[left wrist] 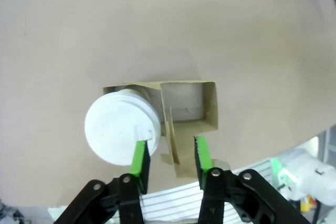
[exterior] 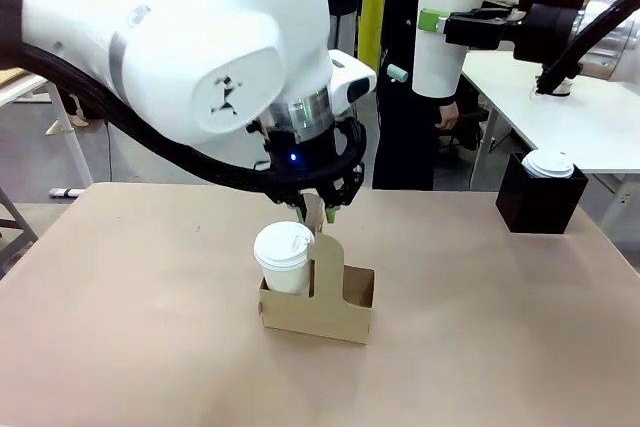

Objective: Pour a drink into a cup and package it in a carrier.
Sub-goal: Position the Cup Carrier in the center of the table, then insert the held 600 ml Paper Cup into the Cup Carrier.

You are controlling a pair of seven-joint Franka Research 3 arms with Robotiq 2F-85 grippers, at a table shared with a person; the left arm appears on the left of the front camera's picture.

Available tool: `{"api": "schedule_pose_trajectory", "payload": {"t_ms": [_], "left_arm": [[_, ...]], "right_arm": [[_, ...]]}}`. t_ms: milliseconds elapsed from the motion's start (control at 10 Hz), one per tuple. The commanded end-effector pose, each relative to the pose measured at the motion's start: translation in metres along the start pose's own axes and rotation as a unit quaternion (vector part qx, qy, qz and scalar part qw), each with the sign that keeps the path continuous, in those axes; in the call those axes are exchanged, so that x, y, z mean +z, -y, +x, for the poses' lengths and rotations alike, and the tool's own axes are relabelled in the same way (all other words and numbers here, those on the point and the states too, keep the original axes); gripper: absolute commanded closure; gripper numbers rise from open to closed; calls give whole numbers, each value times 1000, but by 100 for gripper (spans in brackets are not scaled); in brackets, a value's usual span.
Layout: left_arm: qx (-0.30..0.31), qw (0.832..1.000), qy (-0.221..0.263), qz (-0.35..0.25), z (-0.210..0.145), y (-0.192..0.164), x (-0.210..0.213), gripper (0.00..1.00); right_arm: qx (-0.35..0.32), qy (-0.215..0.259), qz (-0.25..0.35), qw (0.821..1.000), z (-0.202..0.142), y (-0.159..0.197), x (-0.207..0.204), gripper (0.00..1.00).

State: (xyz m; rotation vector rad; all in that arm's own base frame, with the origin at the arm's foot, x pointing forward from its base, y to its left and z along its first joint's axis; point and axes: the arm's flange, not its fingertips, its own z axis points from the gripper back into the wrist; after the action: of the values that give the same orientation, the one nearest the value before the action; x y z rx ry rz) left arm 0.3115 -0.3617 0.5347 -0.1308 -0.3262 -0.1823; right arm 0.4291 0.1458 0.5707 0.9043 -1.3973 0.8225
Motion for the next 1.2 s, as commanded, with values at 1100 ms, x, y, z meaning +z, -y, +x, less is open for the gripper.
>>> {"api": "schedule_pose_trajectory", "payload": {"t_ms": [1100], "left_arm": [[-346, 926, 43, -147, -35, -181, 93, 0]], "right_arm": [[-79, -59, 213, 972, -137, 5, 4, 19]]}}
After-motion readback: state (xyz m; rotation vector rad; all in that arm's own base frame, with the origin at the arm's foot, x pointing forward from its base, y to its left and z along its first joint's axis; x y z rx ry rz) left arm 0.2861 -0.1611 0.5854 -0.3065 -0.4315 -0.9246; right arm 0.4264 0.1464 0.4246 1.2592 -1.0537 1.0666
